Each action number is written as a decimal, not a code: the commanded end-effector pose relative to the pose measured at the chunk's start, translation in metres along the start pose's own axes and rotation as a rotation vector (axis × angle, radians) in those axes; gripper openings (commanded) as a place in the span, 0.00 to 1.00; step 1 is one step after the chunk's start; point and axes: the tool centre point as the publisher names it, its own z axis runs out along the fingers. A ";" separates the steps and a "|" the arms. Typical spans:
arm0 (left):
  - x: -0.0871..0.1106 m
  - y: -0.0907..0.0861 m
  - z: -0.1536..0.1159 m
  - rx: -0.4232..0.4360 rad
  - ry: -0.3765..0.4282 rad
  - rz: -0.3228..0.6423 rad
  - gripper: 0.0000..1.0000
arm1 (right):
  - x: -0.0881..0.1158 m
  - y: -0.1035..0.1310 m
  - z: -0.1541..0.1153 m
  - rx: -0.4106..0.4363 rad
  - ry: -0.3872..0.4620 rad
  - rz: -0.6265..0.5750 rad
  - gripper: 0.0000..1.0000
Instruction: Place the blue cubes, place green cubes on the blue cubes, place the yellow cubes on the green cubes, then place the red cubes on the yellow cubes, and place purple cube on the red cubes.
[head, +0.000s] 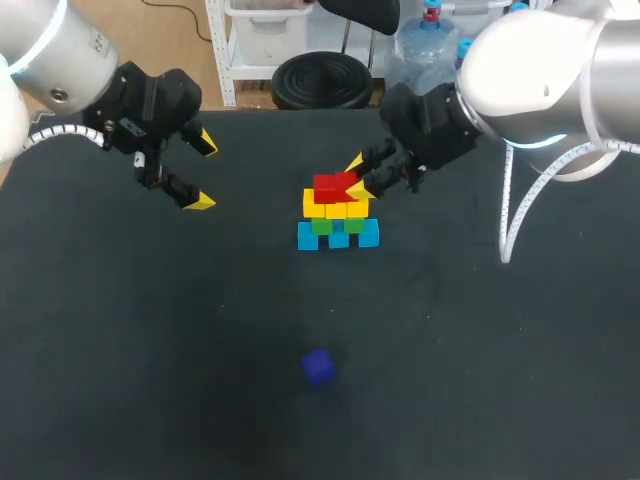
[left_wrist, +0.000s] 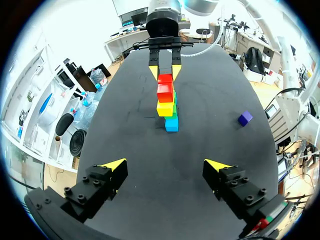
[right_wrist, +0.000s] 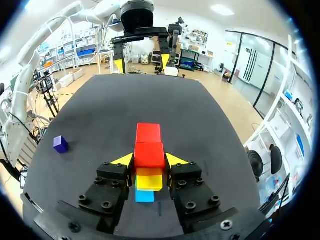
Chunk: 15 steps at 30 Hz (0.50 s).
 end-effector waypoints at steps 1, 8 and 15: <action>0.001 0.000 0.000 0.000 -0.003 0.003 1.00 | 0.000 -0.001 0.001 -0.003 0.001 0.001 0.20; 0.001 0.000 0.000 0.000 -0.003 0.003 1.00 | 0.000 -0.001 0.002 -0.008 0.003 0.000 0.38; 0.001 0.000 0.000 0.000 -0.003 0.003 1.00 | 0.000 -0.001 0.002 -0.008 0.004 0.003 0.63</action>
